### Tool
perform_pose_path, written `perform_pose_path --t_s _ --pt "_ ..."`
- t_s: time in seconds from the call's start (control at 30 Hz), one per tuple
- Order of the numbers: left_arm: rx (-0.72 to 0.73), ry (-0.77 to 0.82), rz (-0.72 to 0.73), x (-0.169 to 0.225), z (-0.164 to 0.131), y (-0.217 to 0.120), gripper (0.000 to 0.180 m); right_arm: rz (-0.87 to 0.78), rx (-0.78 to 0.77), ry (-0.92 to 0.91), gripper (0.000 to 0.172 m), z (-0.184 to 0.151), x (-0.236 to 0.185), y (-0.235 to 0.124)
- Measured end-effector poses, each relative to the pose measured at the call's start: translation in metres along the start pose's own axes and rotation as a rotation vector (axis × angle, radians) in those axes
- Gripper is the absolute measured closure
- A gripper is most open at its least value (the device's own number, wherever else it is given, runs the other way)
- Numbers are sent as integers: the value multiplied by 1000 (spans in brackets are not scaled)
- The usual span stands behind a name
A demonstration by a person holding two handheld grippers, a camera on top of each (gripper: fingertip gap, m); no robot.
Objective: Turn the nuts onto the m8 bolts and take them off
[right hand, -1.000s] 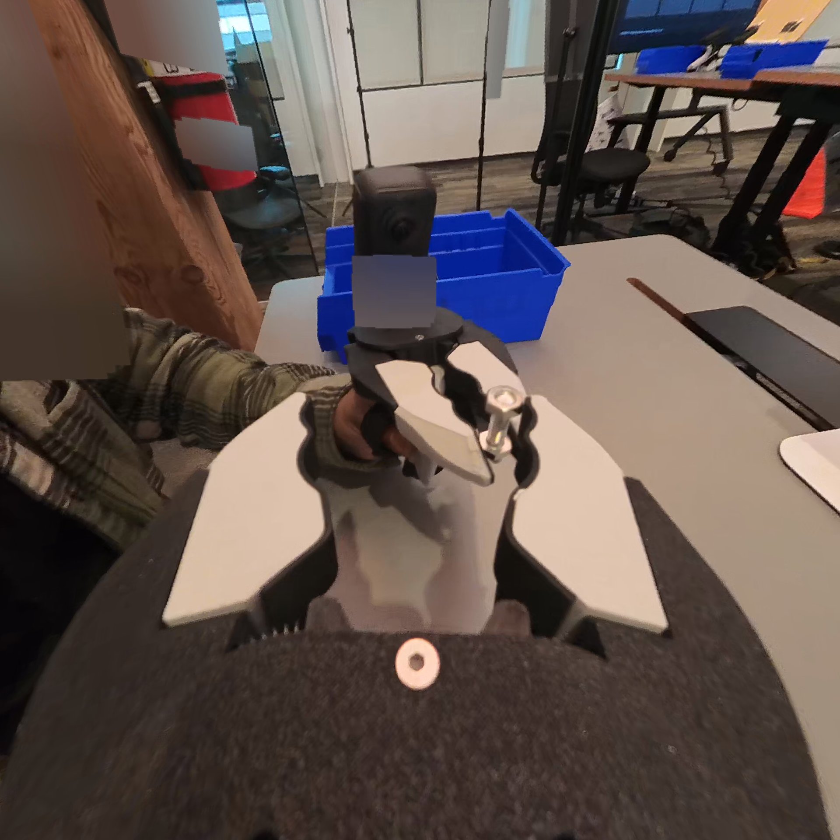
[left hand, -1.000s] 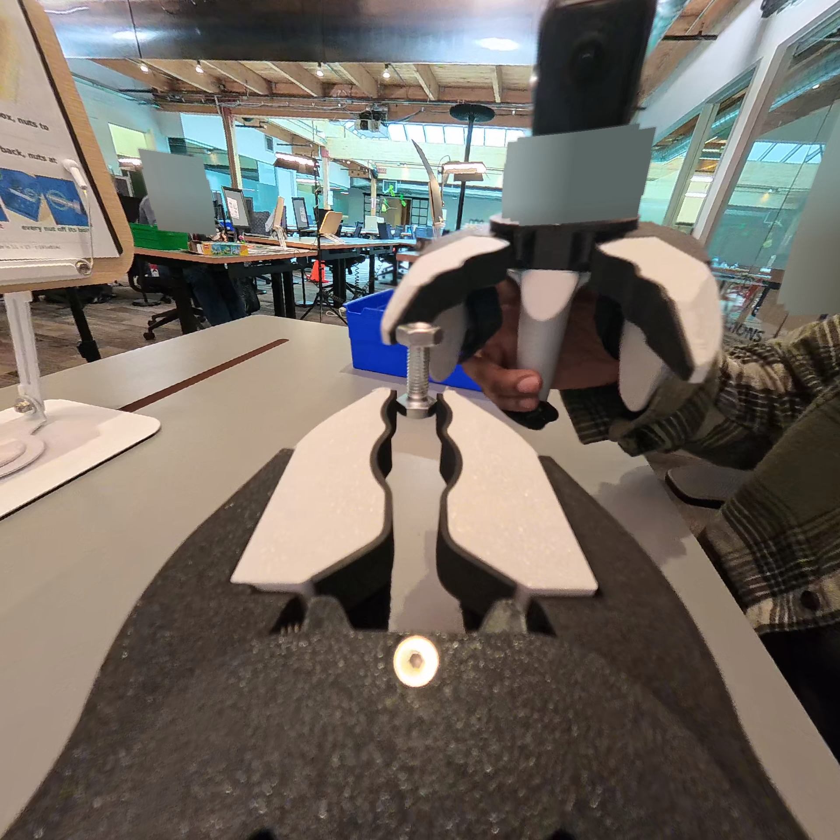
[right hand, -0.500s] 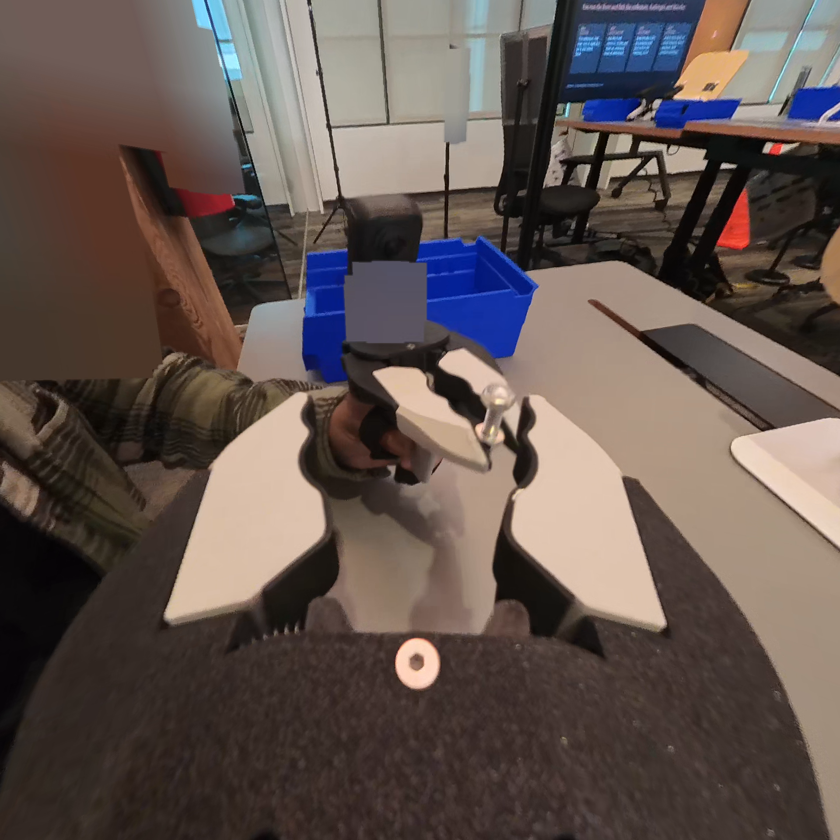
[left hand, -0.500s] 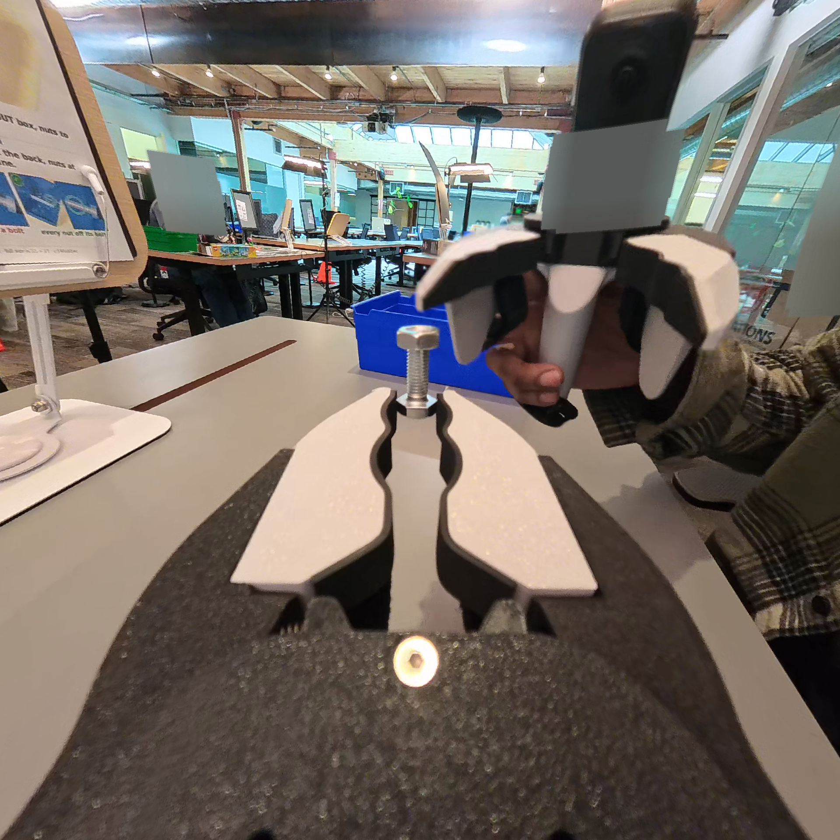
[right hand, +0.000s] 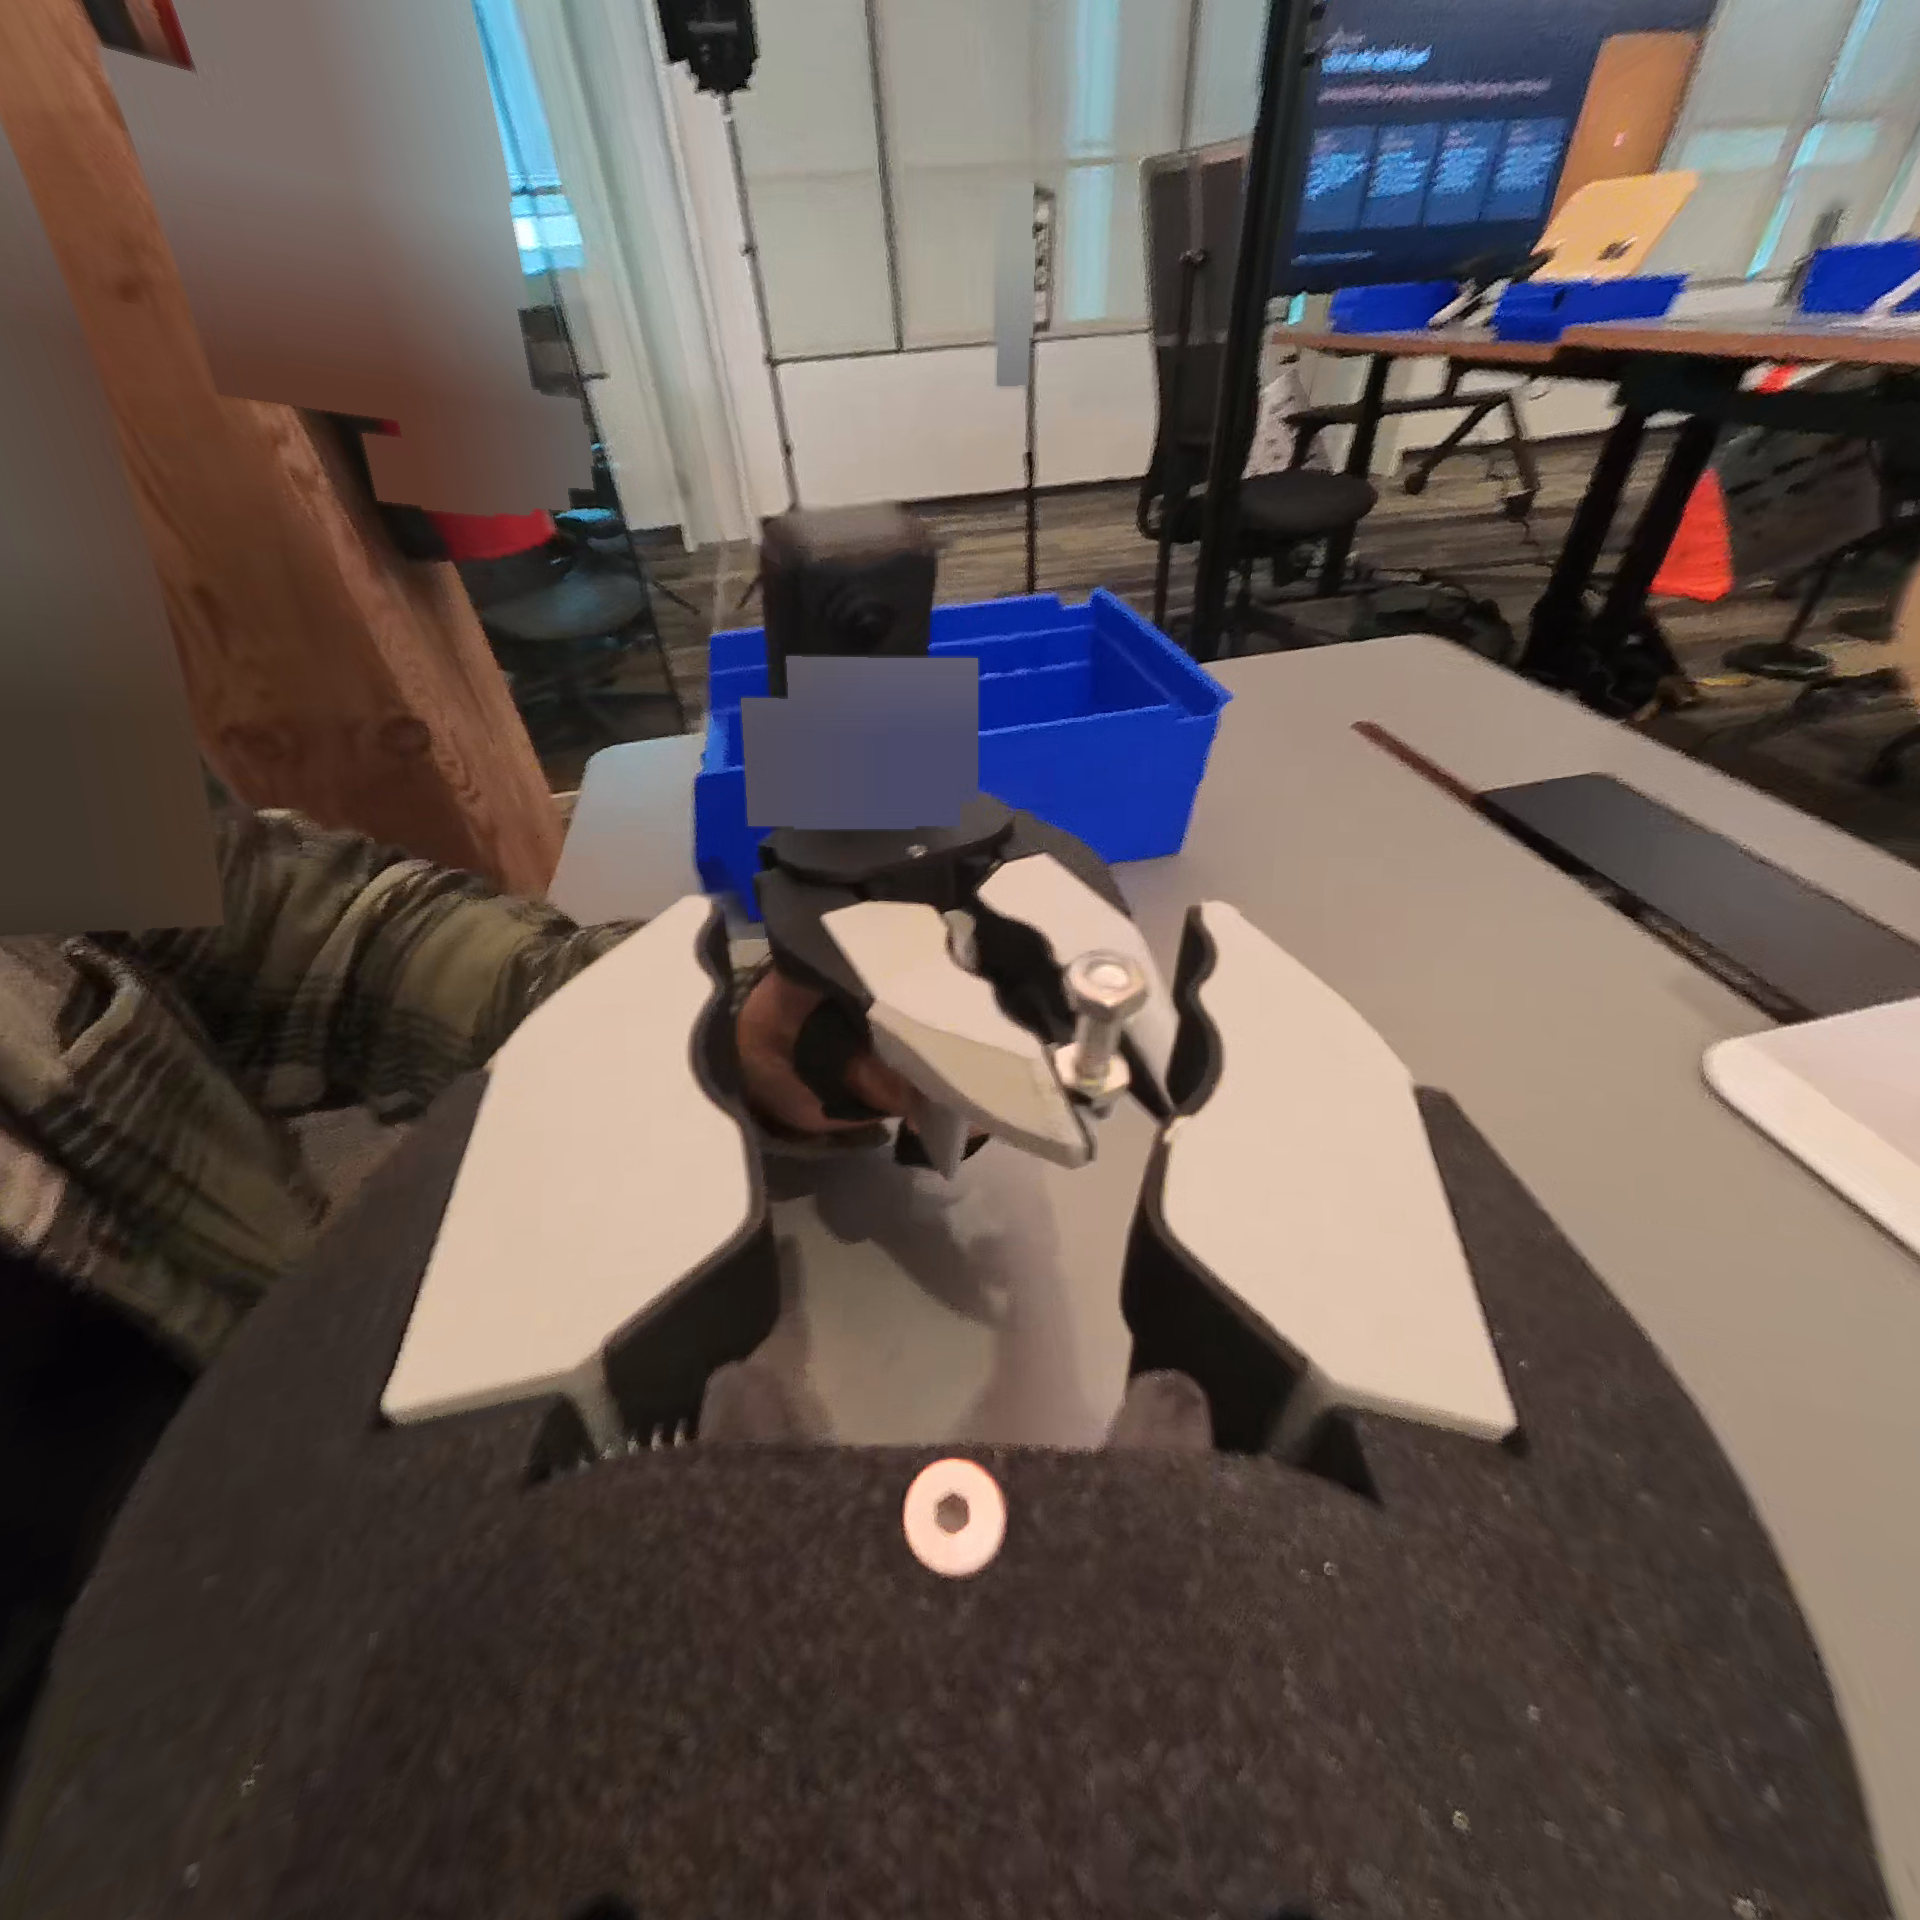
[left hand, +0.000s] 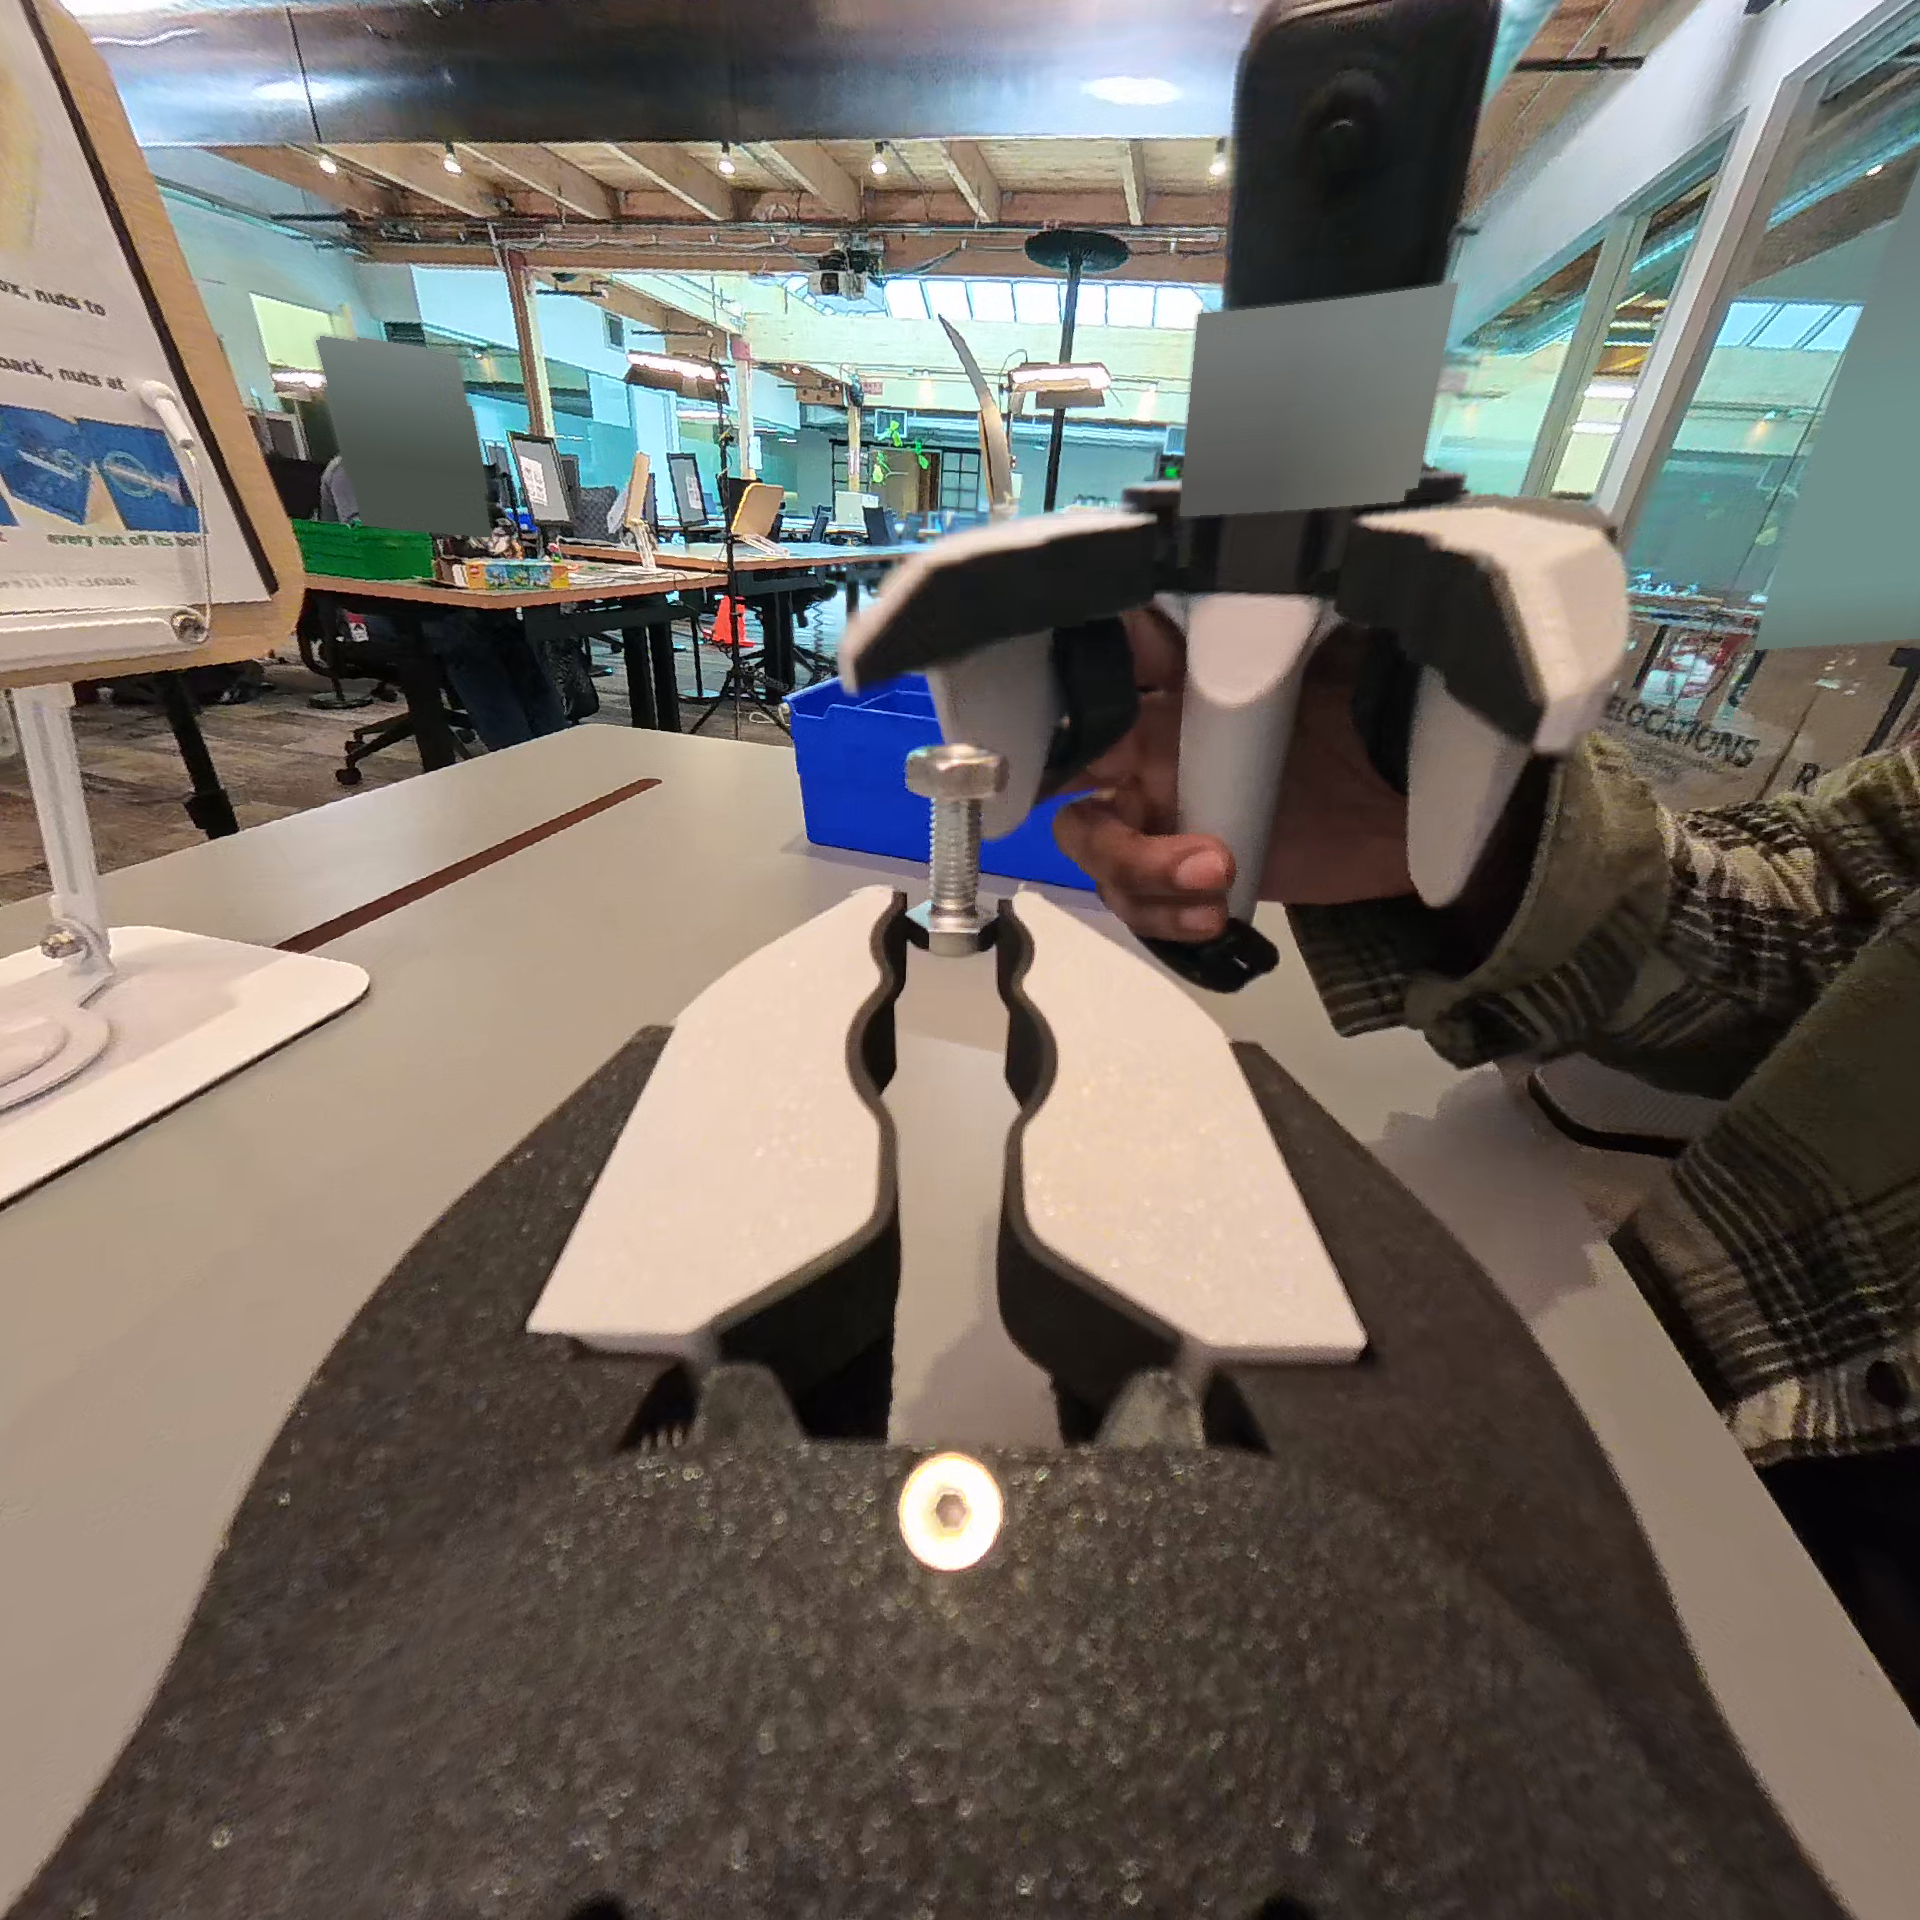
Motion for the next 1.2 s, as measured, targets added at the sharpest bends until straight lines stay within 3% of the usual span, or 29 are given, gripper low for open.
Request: perform_pose_path --t_s 0.1,0.17,0.27,0.43,0.6,0.73,0.83,0.87,0.97,1.2 --pt "-11 8 6 0 -1 0 165 11 -19 4 85 -7 -11 -1" --pt "1 2 1 0 1 -1 165 -12 -8 -17 91 -6 -17 -11" --pt "9 5 -13 2 2 -1 165 -71 37 -24 87 1 -7 -16" --pt "-6 17 -9 4 1 1 165 59 11 20 97 -5 -12 -1" --pt "9 11 -24 4 2 1 165 -79 52 -35 88 0 -9 -18" --pt "0 17 -32 7 1 3 165 26 21 11 96 -5 -6 -5" --pt "-10 26 -24 6 0 3 165 13 3 -15 90 -10 -13 -7" --pt "-6 23 -21 5 0 3 165 21 -6 -31 102 -10 -17 -12" --pt "3 13 -34 5 1 2 165 -42 29 -30 93 -5 -9 -19" --pt "6 22 -32 7 2 2 165 50 -17 9 89 -16 -11 -4"
Point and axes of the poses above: each gripper's, where its closed fingertips meet, y out along the fingers, z out of its top, x = y × z across the jaws, the point moved 5 cm from there along -y, back along the fingers, and after that the axes turned 3 degrees about -x, right-handed, at the moved point
